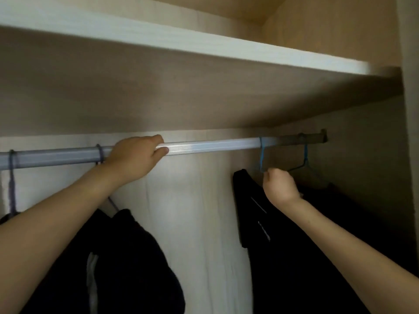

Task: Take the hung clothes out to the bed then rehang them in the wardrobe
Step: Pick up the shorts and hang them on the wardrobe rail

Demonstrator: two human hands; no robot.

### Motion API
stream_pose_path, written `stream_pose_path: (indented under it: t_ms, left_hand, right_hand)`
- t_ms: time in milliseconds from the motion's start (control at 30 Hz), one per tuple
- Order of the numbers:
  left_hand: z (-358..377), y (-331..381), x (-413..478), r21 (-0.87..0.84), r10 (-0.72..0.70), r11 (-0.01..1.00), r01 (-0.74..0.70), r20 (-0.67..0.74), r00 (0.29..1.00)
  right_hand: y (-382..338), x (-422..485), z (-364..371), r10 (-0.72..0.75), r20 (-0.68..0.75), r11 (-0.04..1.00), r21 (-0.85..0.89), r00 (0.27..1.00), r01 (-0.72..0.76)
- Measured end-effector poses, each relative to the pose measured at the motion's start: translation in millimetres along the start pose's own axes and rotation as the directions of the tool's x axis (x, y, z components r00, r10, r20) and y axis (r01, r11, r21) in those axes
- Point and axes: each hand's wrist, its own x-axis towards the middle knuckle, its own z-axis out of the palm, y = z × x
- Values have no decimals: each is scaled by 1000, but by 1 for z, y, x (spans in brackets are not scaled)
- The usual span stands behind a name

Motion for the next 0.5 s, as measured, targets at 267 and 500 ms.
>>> stream_pose_path:
  t_ms: [267, 500]
  left_hand:
    - [-10, -9, 2, -179, -43, 982, 63, 110, 993]
    - [-12, -7, -1, -189, -63, 979, 80, 96, 993]
  right_hand:
    - [-83, -46, 18, -260, 83, 964, 85, 962, 253]
    - [-143, -74, 37, -391, 93, 914, 158, 916, 374]
